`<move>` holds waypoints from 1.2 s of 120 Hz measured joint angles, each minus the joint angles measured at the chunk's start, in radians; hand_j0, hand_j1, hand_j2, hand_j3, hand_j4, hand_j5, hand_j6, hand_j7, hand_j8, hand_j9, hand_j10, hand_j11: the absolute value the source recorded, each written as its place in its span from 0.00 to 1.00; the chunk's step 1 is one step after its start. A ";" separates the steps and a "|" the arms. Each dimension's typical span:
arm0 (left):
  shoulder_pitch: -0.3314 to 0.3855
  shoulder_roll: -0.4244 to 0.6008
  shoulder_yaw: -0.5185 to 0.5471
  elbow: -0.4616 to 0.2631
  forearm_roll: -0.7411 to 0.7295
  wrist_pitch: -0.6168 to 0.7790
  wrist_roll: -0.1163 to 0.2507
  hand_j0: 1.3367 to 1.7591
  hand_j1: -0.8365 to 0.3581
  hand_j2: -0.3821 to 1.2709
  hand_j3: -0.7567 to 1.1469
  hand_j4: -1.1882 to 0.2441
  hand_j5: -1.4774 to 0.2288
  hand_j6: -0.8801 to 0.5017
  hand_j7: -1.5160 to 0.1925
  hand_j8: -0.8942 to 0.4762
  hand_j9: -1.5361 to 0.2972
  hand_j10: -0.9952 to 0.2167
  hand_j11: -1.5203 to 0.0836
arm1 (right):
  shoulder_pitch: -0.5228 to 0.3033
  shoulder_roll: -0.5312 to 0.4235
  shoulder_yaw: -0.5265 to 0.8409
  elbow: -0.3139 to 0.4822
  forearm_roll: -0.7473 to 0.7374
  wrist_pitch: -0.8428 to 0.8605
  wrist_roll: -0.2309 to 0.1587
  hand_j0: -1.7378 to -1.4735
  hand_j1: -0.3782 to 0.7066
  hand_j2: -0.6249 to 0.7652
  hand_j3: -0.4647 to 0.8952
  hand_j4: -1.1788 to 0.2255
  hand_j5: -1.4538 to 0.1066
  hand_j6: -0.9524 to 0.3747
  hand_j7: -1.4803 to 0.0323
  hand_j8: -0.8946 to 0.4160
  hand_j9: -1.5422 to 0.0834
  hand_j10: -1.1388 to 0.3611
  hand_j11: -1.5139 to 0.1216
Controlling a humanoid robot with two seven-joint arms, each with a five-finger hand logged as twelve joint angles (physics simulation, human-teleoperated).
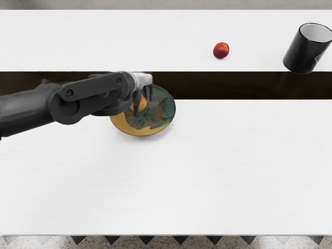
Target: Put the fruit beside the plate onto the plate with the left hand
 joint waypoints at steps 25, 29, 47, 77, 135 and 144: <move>0.002 0.000 0.008 0.003 0.001 0.013 0.000 0.76 0.46 0.49 0.40 0.43 0.42 0.28 0.45 0.32 0.43 0.35 0.48 | 0.000 0.000 0.000 0.000 0.000 0.000 0.000 0.30 0.03 0.45 0.34 0.84 0.93 0.72 0.98 0.68 0.95 0.76 0.93; 0.002 0.000 0.006 0.003 -0.001 0.023 0.000 0.76 0.52 0.46 0.40 0.48 0.48 0.32 0.50 0.36 0.48 0.41 0.54 | 0.000 0.000 0.000 0.000 0.000 0.000 0.000 0.30 0.03 0.45 0.34 0.84 0.93 0.72 0.98 0.68 0.95 0.76 0.93; -0.007 0.011 -0.001 -0.004 -0.021 0.045 0.000 0.76 0.73 0.34 0.40 0.63 0.65 0.46 0.67 0.48 0.64 0.59 0.72 | 0.000 0.000 0.000 0.000 0.000 0.000 0.000 0.30 0.03 0.45 0.34 0.84 0.93 0.72 0.98 0.68 0.95 0.76 0.93; -0.021 0.218 -0.181 -0.141 -0.288 -0.155 0.000 0.76 0.88 0.27 0.40 0.74 0.77 0.55 0.79 0.57 0.75 0.72 0.85 | 0.000 0.000 0.000 0.000 0.000 0.000 0.000 0.30 0.03 0.45 0.34 0.84 0.93 0.72 0.98 0.68 0.95 0.76 0.93; 0.017 0.596 -0.311 -0.179 -0.862 -0.460 0.000 0.76 0.96 0.24 0.40 0.81 0.84 0.61 0.86 0.63 0.81 0.79 0.92 | 0.000 0.000 0.000 0.000 0.000 0.000 0.000 0.30 0.03 0.45 0.34 0.84 0.93 0.72 0.98 0.68 0.95 0.76 0.93; 0.017 0.629 -0.312 -0.204 -0.879 -0.462 0.000 0.76 0.96 0.24 0.40 0.81 0.84 0.61 0.86 0.63 0.82 0.80 0.92 | 0.000 0.000 0.000 0.000 0.000 0.000 0.000 0.30 0.03 0.45 0.34 0.84 0.93 0.72 0.98 0.68 0.95 0.76 0.93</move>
